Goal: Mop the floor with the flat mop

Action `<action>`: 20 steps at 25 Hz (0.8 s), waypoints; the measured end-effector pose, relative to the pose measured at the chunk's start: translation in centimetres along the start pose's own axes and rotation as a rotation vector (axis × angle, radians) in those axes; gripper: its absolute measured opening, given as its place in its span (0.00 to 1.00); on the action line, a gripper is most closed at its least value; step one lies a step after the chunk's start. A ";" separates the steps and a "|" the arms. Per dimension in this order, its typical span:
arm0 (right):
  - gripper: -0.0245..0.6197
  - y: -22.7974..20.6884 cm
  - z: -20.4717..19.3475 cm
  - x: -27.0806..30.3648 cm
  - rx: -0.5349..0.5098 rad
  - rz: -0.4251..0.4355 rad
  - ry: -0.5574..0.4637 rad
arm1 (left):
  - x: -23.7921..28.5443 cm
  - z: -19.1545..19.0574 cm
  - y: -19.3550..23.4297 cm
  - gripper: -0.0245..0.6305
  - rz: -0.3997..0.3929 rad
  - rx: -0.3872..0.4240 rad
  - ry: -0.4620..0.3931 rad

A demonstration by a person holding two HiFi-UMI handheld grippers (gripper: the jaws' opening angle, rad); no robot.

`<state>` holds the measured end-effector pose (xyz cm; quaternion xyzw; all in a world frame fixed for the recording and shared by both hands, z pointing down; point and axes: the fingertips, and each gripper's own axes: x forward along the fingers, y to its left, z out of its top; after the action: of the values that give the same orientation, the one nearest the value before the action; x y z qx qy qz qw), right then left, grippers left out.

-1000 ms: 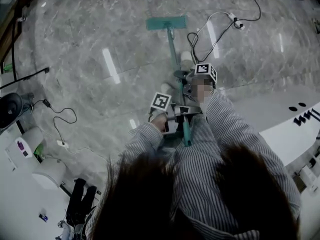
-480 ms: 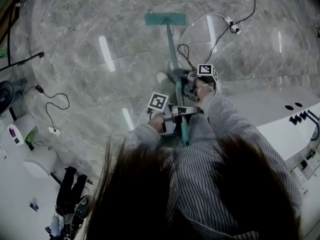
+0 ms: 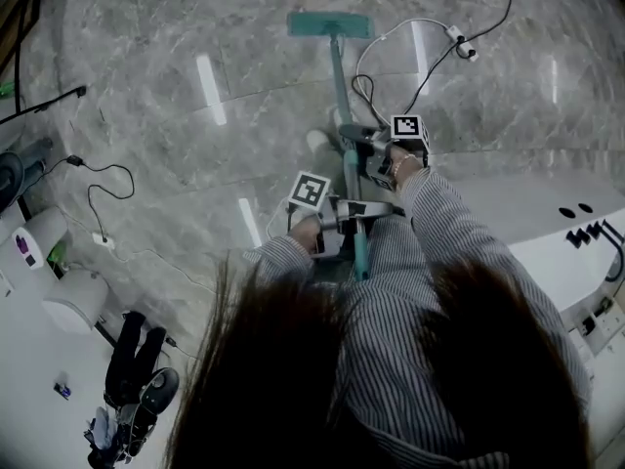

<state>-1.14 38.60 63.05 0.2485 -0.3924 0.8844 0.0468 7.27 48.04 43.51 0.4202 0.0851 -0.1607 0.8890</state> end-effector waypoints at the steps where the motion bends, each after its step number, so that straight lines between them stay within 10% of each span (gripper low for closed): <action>1: 0.26 0.0 -0.1 0.0 -0.002 0.000 0.011 | 0.0 0.0 0.0 0.05 -0.001 0.001 0.001; 20: 0.26 0.0 -0.2 0.4 0.037 0.062 0.025 | 0.1 -0.3 0.0 0.05 -0.028 -0.013 0.051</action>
<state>-1.60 38.66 63.16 0.2259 -0.3830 0.8955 0.0195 7.38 48.25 43.30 0.4172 0.1148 -0.1617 0.8869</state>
